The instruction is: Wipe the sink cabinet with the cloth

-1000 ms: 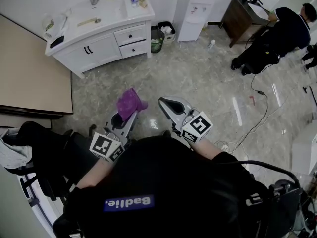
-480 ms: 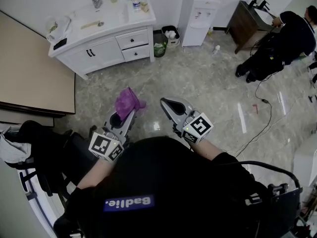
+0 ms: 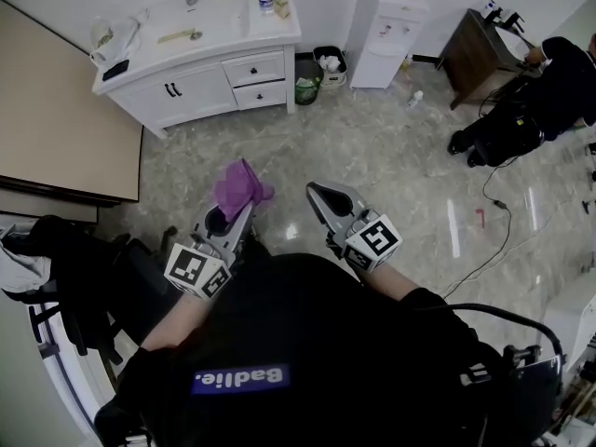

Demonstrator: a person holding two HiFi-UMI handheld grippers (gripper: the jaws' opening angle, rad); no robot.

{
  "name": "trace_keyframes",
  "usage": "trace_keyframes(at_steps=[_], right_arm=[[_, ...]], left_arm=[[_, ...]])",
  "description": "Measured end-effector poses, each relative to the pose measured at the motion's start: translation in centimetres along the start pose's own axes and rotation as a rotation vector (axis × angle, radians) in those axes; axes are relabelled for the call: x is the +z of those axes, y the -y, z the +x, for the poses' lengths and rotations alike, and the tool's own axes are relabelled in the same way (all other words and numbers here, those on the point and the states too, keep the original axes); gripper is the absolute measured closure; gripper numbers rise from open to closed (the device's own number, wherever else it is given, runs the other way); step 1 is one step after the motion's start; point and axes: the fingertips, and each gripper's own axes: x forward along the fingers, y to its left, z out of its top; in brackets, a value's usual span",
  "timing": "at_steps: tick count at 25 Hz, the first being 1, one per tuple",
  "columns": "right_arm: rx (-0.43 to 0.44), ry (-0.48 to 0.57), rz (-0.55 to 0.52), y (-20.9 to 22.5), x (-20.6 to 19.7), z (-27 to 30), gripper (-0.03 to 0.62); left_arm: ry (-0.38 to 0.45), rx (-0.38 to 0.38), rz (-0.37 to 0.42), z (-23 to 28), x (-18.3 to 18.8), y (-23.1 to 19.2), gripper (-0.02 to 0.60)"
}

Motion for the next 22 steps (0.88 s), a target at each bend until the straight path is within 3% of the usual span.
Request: trace_keyframes(at_steps=[9,15,22], right_arm=[[-0.057,-0.018,-0.041,4.7,1.1,7.2,0.6],[-0.147,-0.025,-0.063,9.4,2.4,15.4,0.6],[-0.237,-0.041,-0.009,13.6,3.0,25.6,0.6]], left_arm=[[0.021,-0.079,-0.02,5.1,0.7,-8.3,0.494],[0.02,-0.163,-0.007,10.0,3.5,-16.9,0.494],[-0.026,-0.225,-0.011,13.8,5.1,-27.5,0.494]])
